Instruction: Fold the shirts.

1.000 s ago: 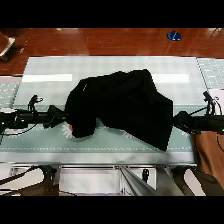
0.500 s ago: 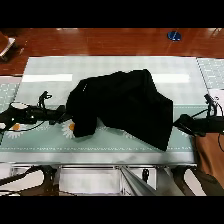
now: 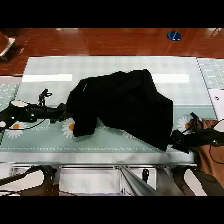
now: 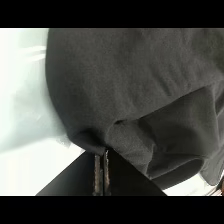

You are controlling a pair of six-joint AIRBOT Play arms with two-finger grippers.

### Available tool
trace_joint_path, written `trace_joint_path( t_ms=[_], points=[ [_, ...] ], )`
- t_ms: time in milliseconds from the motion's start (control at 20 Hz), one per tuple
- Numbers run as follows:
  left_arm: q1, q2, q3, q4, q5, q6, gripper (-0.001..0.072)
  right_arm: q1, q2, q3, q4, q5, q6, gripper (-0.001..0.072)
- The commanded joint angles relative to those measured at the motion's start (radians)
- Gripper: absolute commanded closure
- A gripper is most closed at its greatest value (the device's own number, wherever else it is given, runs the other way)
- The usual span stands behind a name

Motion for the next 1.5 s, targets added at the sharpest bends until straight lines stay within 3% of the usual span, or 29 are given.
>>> trace_joint_path(
  t_ms=[0,250,500,600,700,800,1000,1150,1300,1450],
  points=[
    [0.000,0.000,0.001,0.000,-0.002,0.000,0.0683,0.001,-0.001,-0.055,0.032,0.003,-0.008,0.0298],
    [-0.002,0.000,0.001,0.000,-0.002,0.000,0.0683,0.001,-0.061,-0.055,0.049,-0.058,-0.009,0.0298],
    [-0.003,0.000,0.001,0.000,-0.003,-0.001,0.0683,0.001,-0.213,-0.055,0.282,-0.210,-0.133,0.0315],
    [-0.003,0.000,0.001,0.000,-0.003,-0.001,0.0683,0.001,-0.248,-0.055,0.382,-0.226,-0.202,0.0436],
    [-0.002,0.000,0.001,-0.005,-0.001,0.000,0.0683,0.001,-0.252,-0.053,0.518,-0.211,-0.366,0.0688],
    [0.000,0.007,0.021,-0.034,-0.009,0.000,0.0683,0.001,-0.252,-0.003,0.594,-0.148,-0.427,0.0689],
    [0.000,0.119,0.205,-0.261,-0.018,0.064,0.0683,0.001,-0.249,0.373,0.595,-0.020,-0.368,0.0689],
    [0.000,0.233,0.451,-0.367,0.039,0.068,0.0683,0.002,-0.239,0.818,0.593,0.000,-0.223,0.0689],
    [0.008,0.324,0.734,-0.311,0.084,0.027,0.0684,0.032,-0.212,1.265,0.478,0.005,-0.177,0.0689],
    [0.043,0.407,0.964,-0.122,0.130,-0.077,0.0684,0.037,-0.184,1.596,0.301,0.060,-0.111,0.0689]
  ],
)
